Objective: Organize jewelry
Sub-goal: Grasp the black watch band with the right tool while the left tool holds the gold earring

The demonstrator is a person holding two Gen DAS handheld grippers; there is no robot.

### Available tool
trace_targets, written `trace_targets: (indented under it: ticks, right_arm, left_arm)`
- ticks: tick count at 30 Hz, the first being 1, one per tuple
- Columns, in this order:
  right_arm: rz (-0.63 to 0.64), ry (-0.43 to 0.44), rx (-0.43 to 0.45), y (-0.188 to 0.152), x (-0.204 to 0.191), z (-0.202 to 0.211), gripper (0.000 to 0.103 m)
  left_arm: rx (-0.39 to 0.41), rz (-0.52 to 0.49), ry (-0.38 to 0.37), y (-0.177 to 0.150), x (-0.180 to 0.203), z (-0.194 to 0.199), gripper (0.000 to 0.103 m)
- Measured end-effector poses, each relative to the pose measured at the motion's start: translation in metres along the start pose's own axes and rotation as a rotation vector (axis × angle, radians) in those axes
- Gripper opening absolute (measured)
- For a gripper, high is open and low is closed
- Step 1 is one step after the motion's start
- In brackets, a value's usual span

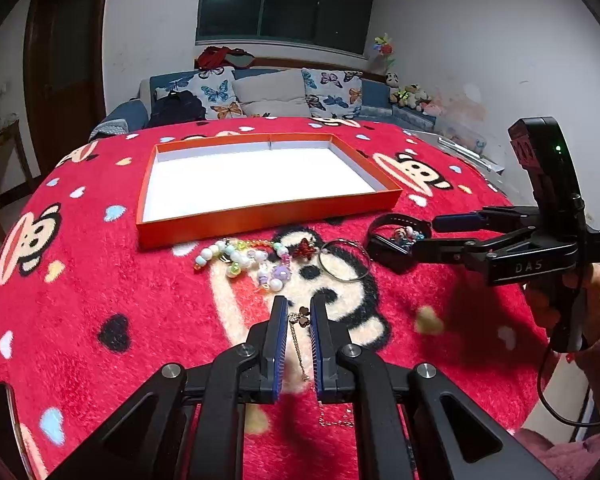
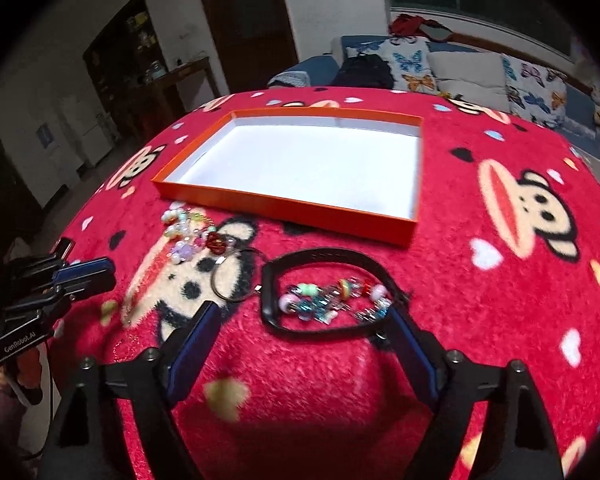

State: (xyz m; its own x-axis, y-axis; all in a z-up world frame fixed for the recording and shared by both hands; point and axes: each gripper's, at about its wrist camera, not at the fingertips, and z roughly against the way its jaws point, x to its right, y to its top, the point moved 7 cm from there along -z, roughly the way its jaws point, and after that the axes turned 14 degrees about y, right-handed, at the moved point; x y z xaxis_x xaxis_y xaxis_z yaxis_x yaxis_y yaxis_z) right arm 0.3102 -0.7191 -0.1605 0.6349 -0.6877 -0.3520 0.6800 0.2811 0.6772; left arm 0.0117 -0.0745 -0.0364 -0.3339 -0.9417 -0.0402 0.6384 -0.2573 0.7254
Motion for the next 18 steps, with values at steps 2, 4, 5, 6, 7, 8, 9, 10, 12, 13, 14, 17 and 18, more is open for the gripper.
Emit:
trace_targets:
  ticks: [2,4,5,6,7,8,9,10,12,13,14,17,18]
  right_arm:
    - [0.012,0.004,-0.014,0.002,-0.002,-0.004,0.084]
    - [0.018,0.006,-0.018,0.004,-0.003,-0.006,0.082]
    - [0.021,0.009,-0.021,0.004,-0.003,-0.007,0.08]
    - [0.021,0.013,-0.023,0.005,-0.003,-0.007,0.077]
    - [0.021,0.015,-0.023,0.005,-0.004,-0.008,0.076]
    - [0.023,0.02,-0.027,0.006,-0.005,-0.01,0.073]
    - [0.025,0.024,-0.03,0.006,-0.006,-0.012,0.072]
    - [0.025,0.028,-0.033,0.006,-0.007,-0.014,0.067]
    - [0.024,0.041,-0.046,0.007,-0.008,-0.019,0.057]
    - [0.025,0.048,-0.051,0.007,-0.009,-0.021,0.055]
    - [0.027,0.05,-0.054,0.007,-0.01,-0.023,0.051]
    - [0.039,0.051,-0.066,0.01,-0.013,-0.029,0.041]
    - [0.043,0.051,-0.071,0.011,-0.014,-0.031,0.037]
  left_arm:
    - [-0.001,0.007,0.001,0.001,-0.003,0.0,0.011]
    - [-0.001,0.015,0.0,0.002,-0.006,-0.001,0.011]
    - [-0.004,0.021,0.0,0.002,-0.008,-0.002,0.011]
    - [-0.006,0.026,0.0,0.003,-0.01,-0.002,0.011]
    - [-0.008,0.03,0.001,0.003,-0.012,-0.003,0.011]
    - [-0.009,0.033,0.003,0.004,-0.013,-0.004,0.011]
    - [-0.01,0.035,0.007,0.005,-0.015,-0.005,0.011]
    - [-0.01,0.036,0.009,0.005,-0.016,-0.005,0.011]
    - [-0.009,0.038,0.011,0.007,-0.018,-0.006,0.011]
    - [-0.008,0.038,0.011,0.008,-0.018,-0.006,0.011]
    - [-0.008,0.037,0.011,0.009,-0.018,-0.007,0.011]
    - [-0.01,0.039,0.011,0.009,-0.019,-0.008,0.011]
    - [-0.011,0.039,0.011,0.009,-0.019,-0.009,0.011]
